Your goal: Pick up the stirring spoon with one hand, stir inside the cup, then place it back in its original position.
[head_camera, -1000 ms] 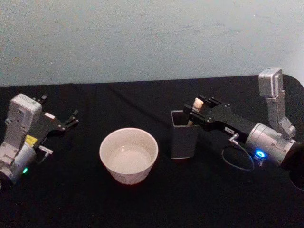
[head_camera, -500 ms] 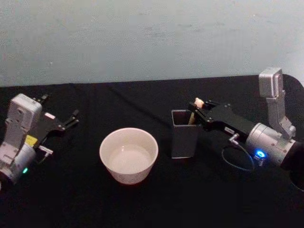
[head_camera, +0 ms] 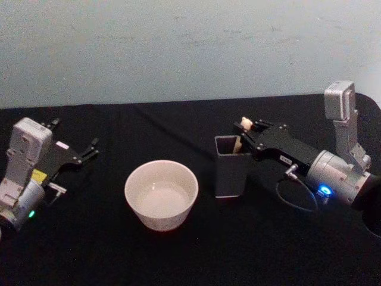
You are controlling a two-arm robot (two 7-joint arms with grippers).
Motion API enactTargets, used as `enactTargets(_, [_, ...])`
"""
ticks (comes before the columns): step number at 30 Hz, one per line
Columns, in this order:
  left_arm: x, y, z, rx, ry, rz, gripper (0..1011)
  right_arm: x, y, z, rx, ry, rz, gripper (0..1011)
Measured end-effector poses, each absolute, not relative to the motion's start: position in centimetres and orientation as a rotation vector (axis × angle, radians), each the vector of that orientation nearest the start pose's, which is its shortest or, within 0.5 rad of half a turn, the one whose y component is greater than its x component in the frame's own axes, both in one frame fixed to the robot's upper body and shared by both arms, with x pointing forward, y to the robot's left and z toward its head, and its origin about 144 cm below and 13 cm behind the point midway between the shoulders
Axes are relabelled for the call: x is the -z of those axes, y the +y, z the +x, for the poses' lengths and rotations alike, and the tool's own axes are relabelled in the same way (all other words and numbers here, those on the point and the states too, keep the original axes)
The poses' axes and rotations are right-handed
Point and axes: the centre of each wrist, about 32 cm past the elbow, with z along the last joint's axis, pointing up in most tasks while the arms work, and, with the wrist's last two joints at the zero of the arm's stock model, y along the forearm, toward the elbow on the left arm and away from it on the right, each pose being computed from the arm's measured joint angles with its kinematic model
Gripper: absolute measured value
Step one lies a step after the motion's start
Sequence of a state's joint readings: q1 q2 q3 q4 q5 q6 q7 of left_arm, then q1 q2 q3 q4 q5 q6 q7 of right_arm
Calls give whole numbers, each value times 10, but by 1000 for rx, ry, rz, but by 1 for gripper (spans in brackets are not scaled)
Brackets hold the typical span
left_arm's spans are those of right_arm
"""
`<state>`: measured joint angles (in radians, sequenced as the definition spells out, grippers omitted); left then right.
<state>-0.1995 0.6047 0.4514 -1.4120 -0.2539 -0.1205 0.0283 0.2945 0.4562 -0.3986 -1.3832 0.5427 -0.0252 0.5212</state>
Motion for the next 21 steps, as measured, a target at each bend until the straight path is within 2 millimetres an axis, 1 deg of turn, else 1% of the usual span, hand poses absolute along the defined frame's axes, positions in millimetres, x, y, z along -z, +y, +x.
enactTargets(8, [-1140, 310, 489, -1248, -285, 304, 1001, -1181, -275, 524, 774, -34, 21, 214])
enactTargets(21, [-1140, 310, 489, -1248, -285, 304, 1001, -1209, -280, 521, 748, -128, 124, 214])
